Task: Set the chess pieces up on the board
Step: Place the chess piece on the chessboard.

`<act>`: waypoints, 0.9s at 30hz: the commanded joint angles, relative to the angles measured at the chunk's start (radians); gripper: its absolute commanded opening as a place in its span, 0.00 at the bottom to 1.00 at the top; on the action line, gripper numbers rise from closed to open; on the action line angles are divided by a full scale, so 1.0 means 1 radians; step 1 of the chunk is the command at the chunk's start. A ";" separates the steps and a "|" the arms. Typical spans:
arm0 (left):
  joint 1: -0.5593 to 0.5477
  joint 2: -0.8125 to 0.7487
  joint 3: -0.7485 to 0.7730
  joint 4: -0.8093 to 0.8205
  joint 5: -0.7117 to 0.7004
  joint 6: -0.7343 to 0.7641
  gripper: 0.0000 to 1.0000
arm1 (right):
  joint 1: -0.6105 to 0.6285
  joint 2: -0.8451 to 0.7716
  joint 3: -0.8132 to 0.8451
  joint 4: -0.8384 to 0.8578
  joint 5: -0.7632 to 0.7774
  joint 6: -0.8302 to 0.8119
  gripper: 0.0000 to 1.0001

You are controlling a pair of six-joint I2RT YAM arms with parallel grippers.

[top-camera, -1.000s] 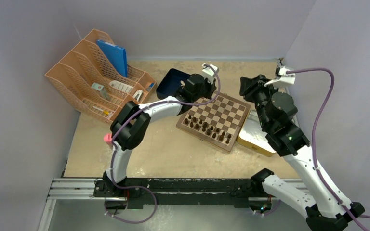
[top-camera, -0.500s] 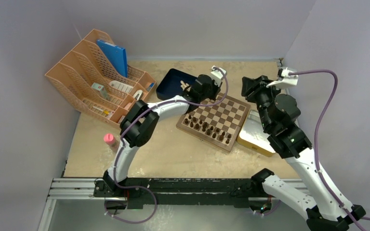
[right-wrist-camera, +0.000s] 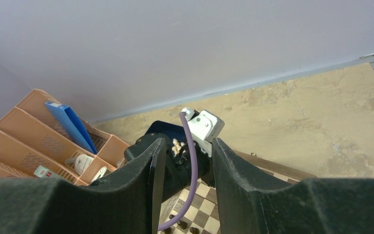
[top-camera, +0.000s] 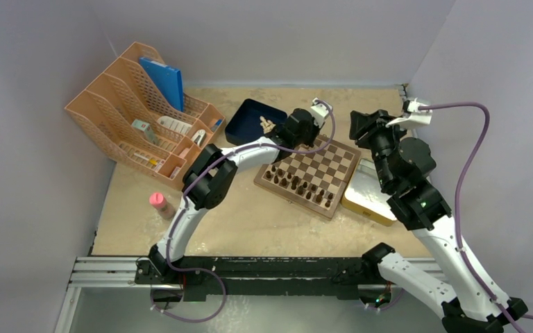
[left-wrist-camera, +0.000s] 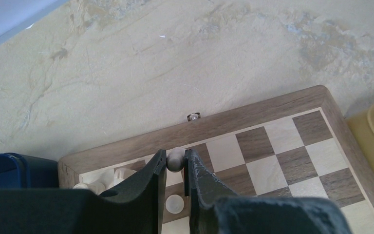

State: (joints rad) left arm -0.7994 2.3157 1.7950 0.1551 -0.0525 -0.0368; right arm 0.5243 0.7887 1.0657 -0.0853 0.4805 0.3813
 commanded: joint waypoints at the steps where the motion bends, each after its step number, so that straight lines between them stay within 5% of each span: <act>1: -0.004 0.012 0.067 0.002 -0.021 0.032 0.00 | -0.002 -0.014 0.010 0.034 0.016 -0.019 0.43; 27: -0.004 0.060 0.107 -0.065 -0.063 0.063 0.04 | -0.001 0.011 0.002 0.055 0.028 -0.022 0.43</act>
State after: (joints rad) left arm -0.7998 2.3646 1.8481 0.0757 -0.0967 -0.0029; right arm 0.5243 0.8028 1.0645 -0.0841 0.4847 0.3759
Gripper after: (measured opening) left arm 0.167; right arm 0.431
